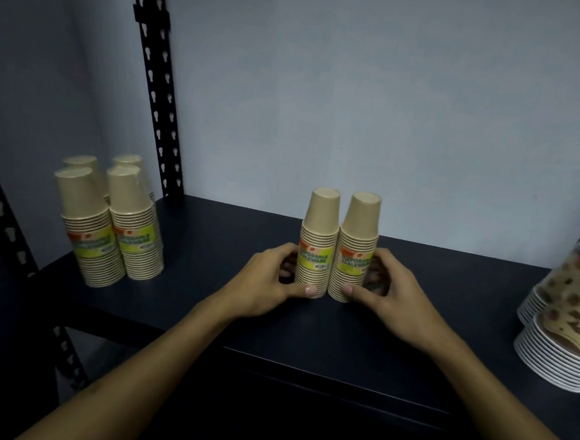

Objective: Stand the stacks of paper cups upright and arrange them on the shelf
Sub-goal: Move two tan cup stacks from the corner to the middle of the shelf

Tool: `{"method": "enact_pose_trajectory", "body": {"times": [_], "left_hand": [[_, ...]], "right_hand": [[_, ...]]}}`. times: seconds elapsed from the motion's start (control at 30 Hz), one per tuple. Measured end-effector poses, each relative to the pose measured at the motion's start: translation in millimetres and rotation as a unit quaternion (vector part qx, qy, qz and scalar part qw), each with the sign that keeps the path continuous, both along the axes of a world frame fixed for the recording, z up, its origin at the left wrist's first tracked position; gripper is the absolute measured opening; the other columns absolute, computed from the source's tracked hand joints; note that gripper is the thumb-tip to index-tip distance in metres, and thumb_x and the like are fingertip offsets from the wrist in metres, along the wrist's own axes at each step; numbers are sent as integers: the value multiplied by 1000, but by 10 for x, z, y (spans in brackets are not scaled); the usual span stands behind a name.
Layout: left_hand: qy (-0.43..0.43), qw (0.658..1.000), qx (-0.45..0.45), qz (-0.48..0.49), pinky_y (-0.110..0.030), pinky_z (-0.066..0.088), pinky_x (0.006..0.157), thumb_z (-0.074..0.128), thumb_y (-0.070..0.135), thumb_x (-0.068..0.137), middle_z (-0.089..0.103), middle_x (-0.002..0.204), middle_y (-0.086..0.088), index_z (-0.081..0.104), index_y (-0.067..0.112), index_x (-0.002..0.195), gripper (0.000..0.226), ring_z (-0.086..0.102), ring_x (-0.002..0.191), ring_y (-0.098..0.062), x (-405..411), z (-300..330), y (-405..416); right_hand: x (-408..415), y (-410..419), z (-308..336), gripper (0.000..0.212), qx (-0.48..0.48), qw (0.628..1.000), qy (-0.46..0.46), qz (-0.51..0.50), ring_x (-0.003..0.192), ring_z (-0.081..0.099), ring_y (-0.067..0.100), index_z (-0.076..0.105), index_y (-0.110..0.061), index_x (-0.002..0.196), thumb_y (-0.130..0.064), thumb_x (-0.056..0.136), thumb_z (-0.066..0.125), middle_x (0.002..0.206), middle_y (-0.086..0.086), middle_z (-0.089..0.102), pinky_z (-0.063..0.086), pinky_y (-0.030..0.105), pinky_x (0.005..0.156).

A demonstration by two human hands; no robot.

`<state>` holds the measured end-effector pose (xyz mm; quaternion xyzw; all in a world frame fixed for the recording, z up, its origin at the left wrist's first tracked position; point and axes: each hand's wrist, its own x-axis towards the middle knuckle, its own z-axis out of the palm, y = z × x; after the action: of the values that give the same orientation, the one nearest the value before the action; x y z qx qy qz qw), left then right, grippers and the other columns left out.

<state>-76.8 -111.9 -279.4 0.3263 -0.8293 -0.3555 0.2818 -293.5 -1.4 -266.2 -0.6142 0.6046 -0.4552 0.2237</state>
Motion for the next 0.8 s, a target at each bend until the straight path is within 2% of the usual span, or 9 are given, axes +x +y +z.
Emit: {"method": "enact_pose_trajectory", "body": {"times": [0.1, 0.2, 0.37, 0.43, 0.6, 0.73, 0.8], "left_hand": [[-7, 1000, -25, -6, -25, 53, 96, 85, 40, 76, 71, 113, 12, 60, 24, 131, 62, 66, 102, -1, -61, 20, -83], [-20, 999, -37, -16, -19, 52, 93, 85, 39, 76, 72, 112, 12, 60, 23, 130, 62, 66, 100, 0, -165, 50, -222], [-45, 996, -68, -18, -6, 46, 78, 83, 41, 79, 70, 112, 14, 59, 25, 132, 60, 64, 95, 4, -425, 80, -503], [-48, 996, -78, -17, -6, 46, 77, 83, 41, 80, 71, 111, 14, 60, 24, 132, 60, 64, 94, 3, -536, 91, -638], [-50, 996, -77, -7, -6, 45, 77, 84, 39, 78, 70, 105, 13, 63, 22, 128, 57, 63, 91, 1, -767, 74, -987], [-39, 997, -61, 9, -13, 47, 81, 85, 38, 77, 70, 103, 12, 64, 20, 127, 58, 64, 91, 0, -906, 45, -1195], [-29, 998, -55, 14, -12, 46, 82, 84, 39, 78, 71, 107, 10, 63, 21, 129, 58, 63, 94, 1, -947, 4, -1275]], "right_hand": [[-44, -59, -8, 47, -5, 1000, 15, -12, 92, 65, -3, 54, -24, 122, -19, 84, 80, 107, -10, 68, 52, 14, 73], [-136, -166, -6, 50, 1, 999, 44, -24, 94, 64, 0, 52, -27, 124, -26, 83, 81, 110, -13, 66, 52, 18, 72], [-313, -462, -35, 51, 1, 997, 51, -50, 97, 64, 3, 49, -27, 125, -29, 84, 79, 112, -13, 64, 53, 22, 81], [-370, -591, -75, 51, -6, 996, 50, -67, 98, 64, 4, 47, -24, 125, -29, 86, 79, 112, -12, 64, 55, 26, 84], [-527, -905, -74, 47, -4, 996, 51, -80, 93, 61, -1, 44, -21, 123, -27, 89, 76, 107, -16, 60, 49, 17, 76], [-618, -1133, -84, 47, -11, 995, 47, -89, 98, 62, 2, 43, -19, 124, -26, 90, 75, 112, -9, 62, 51, 18, 79], [-656, -1213, -94, 47, -10, 995, 49, -89, 100, 61, 0, 43, -19, 125, -27, 90, 74, 115, -8, 62, 49, 15, 78]]}}
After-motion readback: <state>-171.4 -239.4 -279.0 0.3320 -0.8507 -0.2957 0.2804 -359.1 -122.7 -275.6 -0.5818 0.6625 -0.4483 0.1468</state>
